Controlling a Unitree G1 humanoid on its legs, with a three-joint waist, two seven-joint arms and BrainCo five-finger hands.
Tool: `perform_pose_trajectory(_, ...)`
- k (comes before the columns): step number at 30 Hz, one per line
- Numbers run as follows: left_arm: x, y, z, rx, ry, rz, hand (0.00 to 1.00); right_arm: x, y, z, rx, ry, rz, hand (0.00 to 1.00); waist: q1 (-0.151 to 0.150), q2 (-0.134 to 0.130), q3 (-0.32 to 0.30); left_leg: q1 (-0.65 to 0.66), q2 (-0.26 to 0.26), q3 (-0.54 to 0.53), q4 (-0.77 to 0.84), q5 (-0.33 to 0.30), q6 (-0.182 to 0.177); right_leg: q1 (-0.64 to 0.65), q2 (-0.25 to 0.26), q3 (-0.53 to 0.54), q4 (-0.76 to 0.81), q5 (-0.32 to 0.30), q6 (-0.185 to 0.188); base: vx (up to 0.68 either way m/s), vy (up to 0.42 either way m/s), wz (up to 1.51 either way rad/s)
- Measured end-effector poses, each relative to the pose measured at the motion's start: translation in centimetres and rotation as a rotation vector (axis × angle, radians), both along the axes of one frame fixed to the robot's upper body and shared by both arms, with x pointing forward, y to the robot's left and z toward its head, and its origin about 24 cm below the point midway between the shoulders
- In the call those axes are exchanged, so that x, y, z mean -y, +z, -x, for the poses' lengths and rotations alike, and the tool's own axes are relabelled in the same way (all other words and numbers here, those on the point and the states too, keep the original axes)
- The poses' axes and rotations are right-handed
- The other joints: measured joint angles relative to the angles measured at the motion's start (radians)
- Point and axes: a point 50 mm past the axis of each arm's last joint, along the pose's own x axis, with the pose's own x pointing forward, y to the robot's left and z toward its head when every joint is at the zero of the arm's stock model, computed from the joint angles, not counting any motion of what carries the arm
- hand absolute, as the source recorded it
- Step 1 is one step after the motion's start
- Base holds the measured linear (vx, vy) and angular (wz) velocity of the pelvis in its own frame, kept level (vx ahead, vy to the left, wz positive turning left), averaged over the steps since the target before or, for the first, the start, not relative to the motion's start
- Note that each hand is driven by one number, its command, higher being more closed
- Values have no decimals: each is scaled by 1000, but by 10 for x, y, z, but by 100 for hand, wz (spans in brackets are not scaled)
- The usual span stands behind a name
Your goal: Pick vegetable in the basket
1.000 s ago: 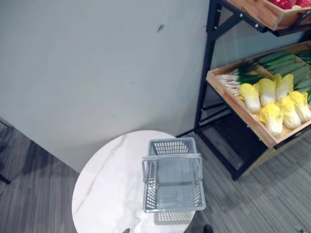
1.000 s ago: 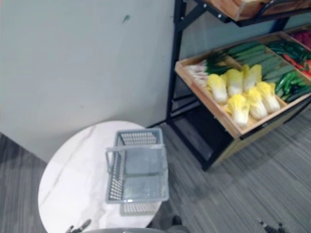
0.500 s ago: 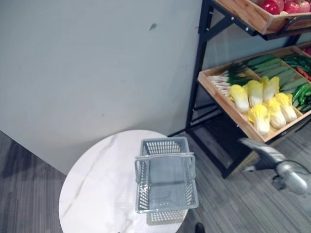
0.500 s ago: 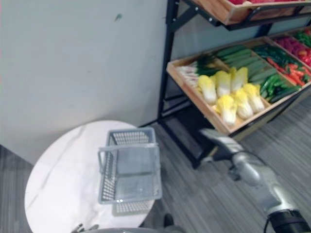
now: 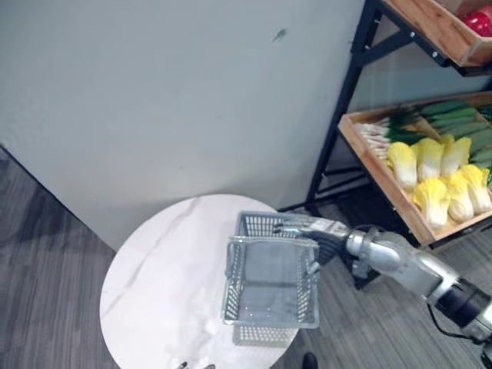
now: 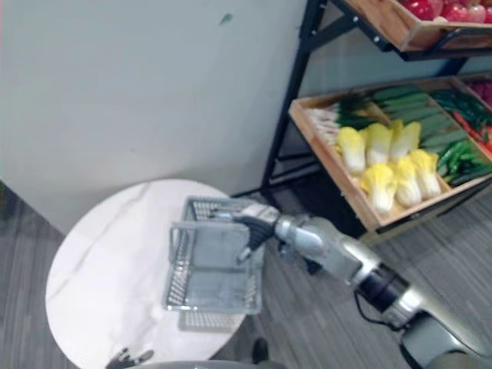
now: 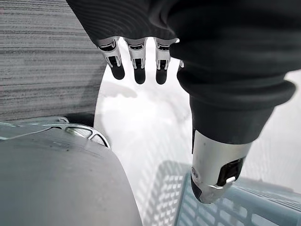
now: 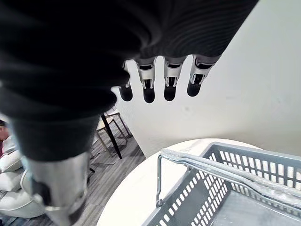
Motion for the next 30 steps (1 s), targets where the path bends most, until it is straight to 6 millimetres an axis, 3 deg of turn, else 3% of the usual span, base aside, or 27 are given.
perform_pose_trajectory(4, 2, 0, -2, 0, -14, 2, 0, -4, -18, -12, -71, -66, -11, 0, 20, 6, 16, -3, 0, -8, 2, 0, 0, 2, -1, -9, 0, 0, 0, -22, -40, 6)
perform_pose_trajectory(15, 3, 0, -6, 10, -20, 5, 0, 1, -59, -42, -119, -311, 57, 0, 22, 19, 61, -23, 0, -36, 7, 5, 6, -1, -6, -40, 2, 0, 0, -28, -36, 7)
perform_pose_trajectory(22, 7, 0, -11, 23, -21, 10, 0, 5, -58, -57, -84, -455, 11, 0, 31, 31, 76, -42, -3, -47, 7, 9, 9, -17, -9, -48, 5, 0, 0, -17, -24, 3)
perform_pose_trajectory(30, 11, 0, -12, 27, -19, 17, 0, -4, -52, -66, -81, -481, -12, 0, 34, 34, 80, -46, -5, -58, 5, 13, 11, -17, -10, -55, 5, 0, 0, -14, -18, 3)
